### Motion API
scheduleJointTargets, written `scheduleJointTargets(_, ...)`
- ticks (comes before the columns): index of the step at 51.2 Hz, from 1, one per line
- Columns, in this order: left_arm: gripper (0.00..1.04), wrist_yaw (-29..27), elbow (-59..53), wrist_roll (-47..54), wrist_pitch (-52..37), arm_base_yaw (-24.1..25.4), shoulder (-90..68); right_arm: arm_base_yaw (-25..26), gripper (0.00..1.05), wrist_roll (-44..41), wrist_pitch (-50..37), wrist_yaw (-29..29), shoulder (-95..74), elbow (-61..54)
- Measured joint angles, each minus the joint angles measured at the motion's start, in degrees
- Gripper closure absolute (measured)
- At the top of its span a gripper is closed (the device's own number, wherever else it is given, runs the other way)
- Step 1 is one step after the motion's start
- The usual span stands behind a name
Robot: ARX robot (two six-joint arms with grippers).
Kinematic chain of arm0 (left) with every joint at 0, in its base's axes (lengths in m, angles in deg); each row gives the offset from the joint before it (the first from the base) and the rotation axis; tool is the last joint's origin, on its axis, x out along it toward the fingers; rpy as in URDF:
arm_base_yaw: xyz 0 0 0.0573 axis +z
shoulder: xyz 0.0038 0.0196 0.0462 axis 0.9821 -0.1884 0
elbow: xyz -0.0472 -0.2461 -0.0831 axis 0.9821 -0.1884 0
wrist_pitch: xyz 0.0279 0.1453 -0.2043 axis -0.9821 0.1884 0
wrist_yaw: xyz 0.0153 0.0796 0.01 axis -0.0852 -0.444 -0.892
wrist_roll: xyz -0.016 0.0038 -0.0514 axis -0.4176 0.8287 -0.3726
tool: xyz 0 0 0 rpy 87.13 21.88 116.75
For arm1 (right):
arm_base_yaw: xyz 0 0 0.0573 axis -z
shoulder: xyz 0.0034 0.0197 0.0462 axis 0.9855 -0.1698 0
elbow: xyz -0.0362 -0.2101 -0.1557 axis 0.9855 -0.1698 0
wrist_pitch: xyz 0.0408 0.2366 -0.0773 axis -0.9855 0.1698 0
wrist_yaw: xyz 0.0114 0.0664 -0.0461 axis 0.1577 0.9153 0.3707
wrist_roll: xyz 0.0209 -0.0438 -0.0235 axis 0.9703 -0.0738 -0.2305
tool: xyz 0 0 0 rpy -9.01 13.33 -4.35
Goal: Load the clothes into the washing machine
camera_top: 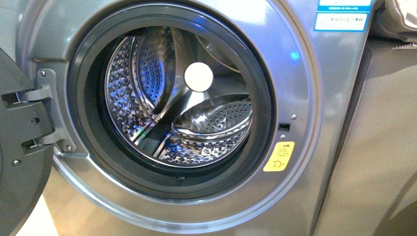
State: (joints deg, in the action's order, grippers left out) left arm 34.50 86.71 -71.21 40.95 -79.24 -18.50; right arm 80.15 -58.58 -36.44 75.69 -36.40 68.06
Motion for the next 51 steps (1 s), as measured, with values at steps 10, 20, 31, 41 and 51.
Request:
scheduleJointTargets(10,0.07,0.00,0.00,0.00,0.00,0.00,0.00,0.00,0.08,0.00,0.00,0.02,0.00,0.00)
scheduleJointTargets(20,0.07,0.00,0.00,0.00,0.00,0.00,0.00,0.00,0.08,0.00,0.00,0.02,0.00,0.00)
scheduleJointTargets(31,0.07,0.00,0.00,0.00,0.00,0.00,0.00,0.00,0.08,0.00,0.00,0.02,0.00,0.00)
scheduleJointTargets(41,0.07,0.00,0.00,0.00,0.00,0.00,0.00,0.00,0.08,0.00,0.00,0.00,0.00,0.00)
scheduleJointTargets(51,0.07,-0.09,0.00,0.00,0.00,0.00,0.00,14.12,0.08,3.89,-14.73,33.31,-5.22,0.28)
